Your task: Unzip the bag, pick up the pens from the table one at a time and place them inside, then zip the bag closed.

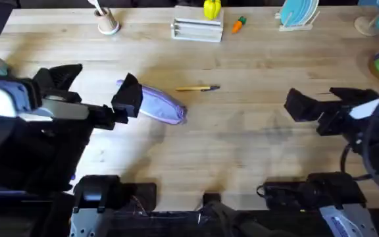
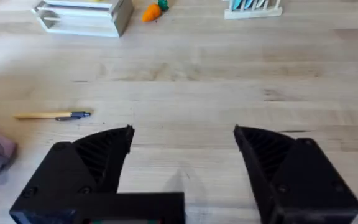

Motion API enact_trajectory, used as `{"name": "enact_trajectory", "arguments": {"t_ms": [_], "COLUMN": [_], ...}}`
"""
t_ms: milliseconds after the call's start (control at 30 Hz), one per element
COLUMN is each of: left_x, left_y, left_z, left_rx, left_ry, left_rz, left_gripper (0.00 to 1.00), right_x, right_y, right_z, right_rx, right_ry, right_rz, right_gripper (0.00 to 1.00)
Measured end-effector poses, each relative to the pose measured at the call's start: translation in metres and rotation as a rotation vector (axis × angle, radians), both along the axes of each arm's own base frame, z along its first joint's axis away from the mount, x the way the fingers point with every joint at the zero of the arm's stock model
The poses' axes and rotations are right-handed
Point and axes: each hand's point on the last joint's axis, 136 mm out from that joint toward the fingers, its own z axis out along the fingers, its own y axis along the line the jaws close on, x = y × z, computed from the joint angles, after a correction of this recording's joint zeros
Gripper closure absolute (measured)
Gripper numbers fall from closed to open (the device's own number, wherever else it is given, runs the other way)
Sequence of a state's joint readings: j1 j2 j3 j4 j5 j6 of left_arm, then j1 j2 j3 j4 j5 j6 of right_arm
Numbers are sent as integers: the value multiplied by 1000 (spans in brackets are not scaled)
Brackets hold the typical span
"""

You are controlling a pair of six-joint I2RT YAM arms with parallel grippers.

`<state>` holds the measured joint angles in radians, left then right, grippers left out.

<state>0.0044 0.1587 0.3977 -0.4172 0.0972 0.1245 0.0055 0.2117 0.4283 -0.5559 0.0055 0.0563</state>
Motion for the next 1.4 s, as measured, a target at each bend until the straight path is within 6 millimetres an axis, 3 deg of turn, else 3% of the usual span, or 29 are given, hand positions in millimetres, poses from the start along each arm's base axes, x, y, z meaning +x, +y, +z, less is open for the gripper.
{"name": "enact_trajectory", "arguments": {"t_ms": [100,200,367,600,633,767,933,1033,1300,1400], "left_x": [-1,5,23,52,63,72,69,69,39,35], "left_y": [-3,-5,-8,-13,-14,-15,-15,-15,-11,9], "left_z": [19,34,60,78,75,62,42,41,19,17], "left_rx": [18,46,104,151,154,153,145,162,485,594], "left_ry": [78,158,299,460,502,557,647,648,719,705], "left_rz": [-22,-42,-88,-156,-170,-180,-190,-201,-437,-494], "left_gripper": [10,10,10,10,8,8,8,8,9,8], "right_x": [-1,3,16,32,38,39,39,40,40,41], "right_y": [0,0,1,1,1,1,1,1,1,1], "right_z": [32,49,65,78,80,80,81,81,82,82], "right_rx": [0,0,1,1,1,0,0,0,1,1], "right_ry": [39,115,267,412,424,425,423,423,417,417], "right_rz": [0,0,2,3,3,3,3,3,3,3], "right_gripper": [5,4,5,4,4,4,4,4,4,4]}}
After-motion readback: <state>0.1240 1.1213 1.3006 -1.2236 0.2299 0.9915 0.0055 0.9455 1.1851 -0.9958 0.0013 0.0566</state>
